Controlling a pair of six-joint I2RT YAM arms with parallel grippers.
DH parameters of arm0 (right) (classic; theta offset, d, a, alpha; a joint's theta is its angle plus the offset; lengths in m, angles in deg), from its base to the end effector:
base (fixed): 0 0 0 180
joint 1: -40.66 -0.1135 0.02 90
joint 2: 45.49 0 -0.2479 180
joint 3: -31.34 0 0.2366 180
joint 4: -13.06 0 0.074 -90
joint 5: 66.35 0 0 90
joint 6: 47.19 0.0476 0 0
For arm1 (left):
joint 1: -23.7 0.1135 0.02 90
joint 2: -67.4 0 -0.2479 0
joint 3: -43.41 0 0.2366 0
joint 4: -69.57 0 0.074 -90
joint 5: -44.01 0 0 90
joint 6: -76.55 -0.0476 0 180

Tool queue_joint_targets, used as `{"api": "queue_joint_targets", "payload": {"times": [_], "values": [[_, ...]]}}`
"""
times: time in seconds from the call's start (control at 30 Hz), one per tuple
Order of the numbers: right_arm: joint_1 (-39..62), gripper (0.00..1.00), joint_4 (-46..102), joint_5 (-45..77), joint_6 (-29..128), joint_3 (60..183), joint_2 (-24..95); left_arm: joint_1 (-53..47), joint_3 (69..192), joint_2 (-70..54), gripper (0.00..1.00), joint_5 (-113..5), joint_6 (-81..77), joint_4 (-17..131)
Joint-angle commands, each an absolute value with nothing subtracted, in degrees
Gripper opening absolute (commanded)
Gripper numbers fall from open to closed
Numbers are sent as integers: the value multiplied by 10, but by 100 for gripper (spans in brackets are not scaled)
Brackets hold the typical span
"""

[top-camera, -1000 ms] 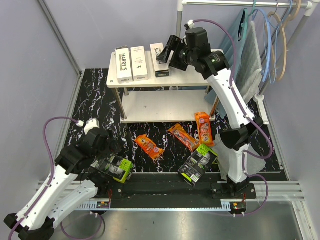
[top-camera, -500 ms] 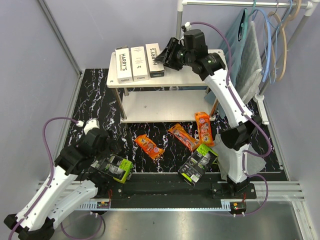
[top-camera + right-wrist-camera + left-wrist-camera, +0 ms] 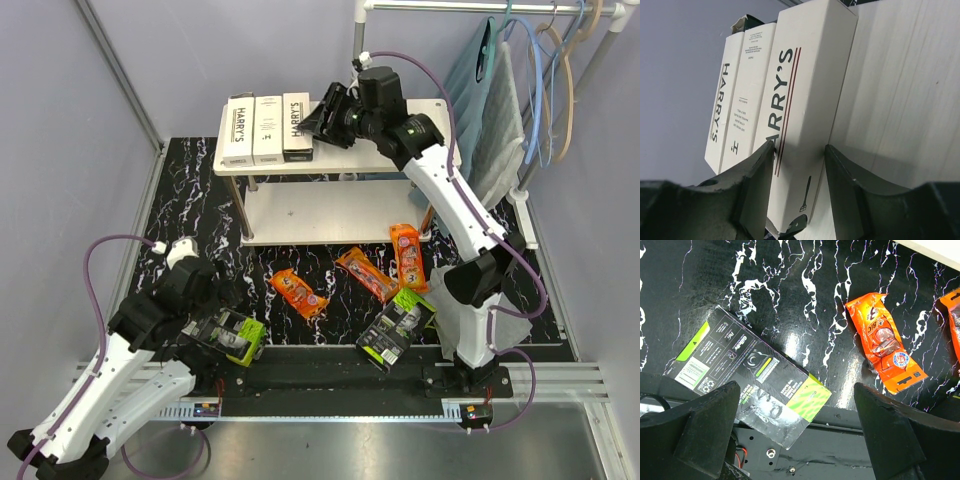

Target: Place and organize the shaving razors onto the shelf

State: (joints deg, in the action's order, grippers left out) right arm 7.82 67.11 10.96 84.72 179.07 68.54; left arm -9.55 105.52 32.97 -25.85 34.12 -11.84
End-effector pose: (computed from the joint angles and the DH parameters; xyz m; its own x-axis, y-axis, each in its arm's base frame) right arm 0.3562 0.2424 0.4293 -0.6864 0.3326 -0.6467 -0.3273 0.6528 0.6831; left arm 0.0887 -0.0385 0.2679 -0.7091 -0.3637 -0.6040 -0.2653 0.9314 -0.2494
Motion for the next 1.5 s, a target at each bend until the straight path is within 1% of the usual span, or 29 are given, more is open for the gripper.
{"api": "queue_joint_targets", "payload": {"times": [0.0,0.1,0.23,0.33,0.37,0.43,0.47,0.6,0.7,0.93,1.1,1.3,1.43,1.47], "values": [[63,52,743,112,851,1750,676,-94,1057,338,99,-260,338,-100],[63,52,741,125,854,1733,662,-94,1056,340,99,-259,338,-100],[63,56,740,162,856,1714,640,-94,1057,339,99,-259,339,-100],[64,63,735,189,855,1703,618,-94,1057,337,99,-260,339,-100],[64,70,734,195,855,1698,606,-94,1058,336,99,-260,339,-99],[64,77,731,212,852,1693,593,-94,1058,334,99,-261,339,-100],[64,82,730,216,851,1686,578,-94,1058,334,99,-261,338,-99],[64,88,722,232,842,1645,531,-94,1057,331,99,-266,337,-97],[64,90,710,230,835,1586,482,-95,1057,331,99,-271,338,-95],[64,92,674,228,828,1352,308,-94,1039,335,99,-302,344,-74],[63,92,670,210,830,1231,209,-95,1036,331,99,-310,346,-67],[61,92,671,179,826,1131,138,-94,1028,327,99,-322,350,-53],[43,92,661,174,836,1087,131,-95,1021,323,99,-332,354,-44],[23,92,659,186,842,1081,132,-94,1020,325,99,-334,354,-42]]}}
